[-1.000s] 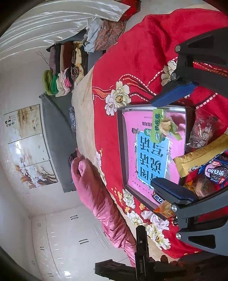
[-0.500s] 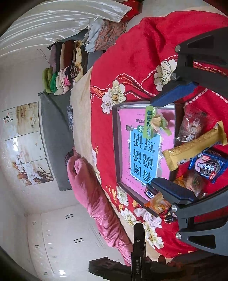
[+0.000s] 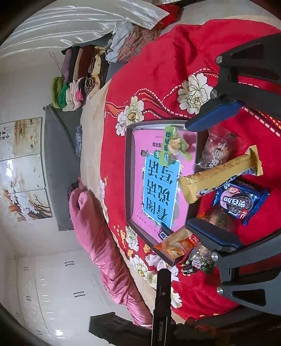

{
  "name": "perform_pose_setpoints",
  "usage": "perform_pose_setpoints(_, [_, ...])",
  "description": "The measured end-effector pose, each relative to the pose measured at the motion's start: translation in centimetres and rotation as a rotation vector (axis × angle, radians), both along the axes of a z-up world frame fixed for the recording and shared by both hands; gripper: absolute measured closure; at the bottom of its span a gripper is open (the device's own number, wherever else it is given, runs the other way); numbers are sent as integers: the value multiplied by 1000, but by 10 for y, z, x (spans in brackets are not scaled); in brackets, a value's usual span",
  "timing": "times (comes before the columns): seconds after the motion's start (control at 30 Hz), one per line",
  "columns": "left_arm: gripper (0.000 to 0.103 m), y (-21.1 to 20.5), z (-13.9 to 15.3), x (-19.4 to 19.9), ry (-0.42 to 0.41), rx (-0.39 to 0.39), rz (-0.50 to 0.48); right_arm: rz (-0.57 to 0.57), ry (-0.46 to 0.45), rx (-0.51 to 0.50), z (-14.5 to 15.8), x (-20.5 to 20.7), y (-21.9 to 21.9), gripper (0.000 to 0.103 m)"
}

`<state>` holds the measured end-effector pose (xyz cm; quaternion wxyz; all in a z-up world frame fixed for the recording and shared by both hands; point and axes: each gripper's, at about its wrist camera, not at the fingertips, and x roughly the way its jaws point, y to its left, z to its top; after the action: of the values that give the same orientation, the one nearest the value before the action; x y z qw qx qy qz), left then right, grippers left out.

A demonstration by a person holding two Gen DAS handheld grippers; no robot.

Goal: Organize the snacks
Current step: 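Withdraw both open grippers from the tray back toward the snack pile, then grasp the orange bread bag with the left gripper while the right grasps the yellow wafer stick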

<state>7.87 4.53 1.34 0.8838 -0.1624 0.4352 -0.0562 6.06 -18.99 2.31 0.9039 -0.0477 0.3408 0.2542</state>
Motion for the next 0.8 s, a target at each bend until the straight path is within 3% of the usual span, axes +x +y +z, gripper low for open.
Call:
perform_pose_setpoints(0.7, [23, -19, -21, 5, 41, -34, -48, 80, -26, -161, -16, -9, 28, 21])
perform_pose_setpoints(0.8, [23, -21, -25, 9, 53, -43, -51, 85, -29, -176, -20, -8, 30, 25])
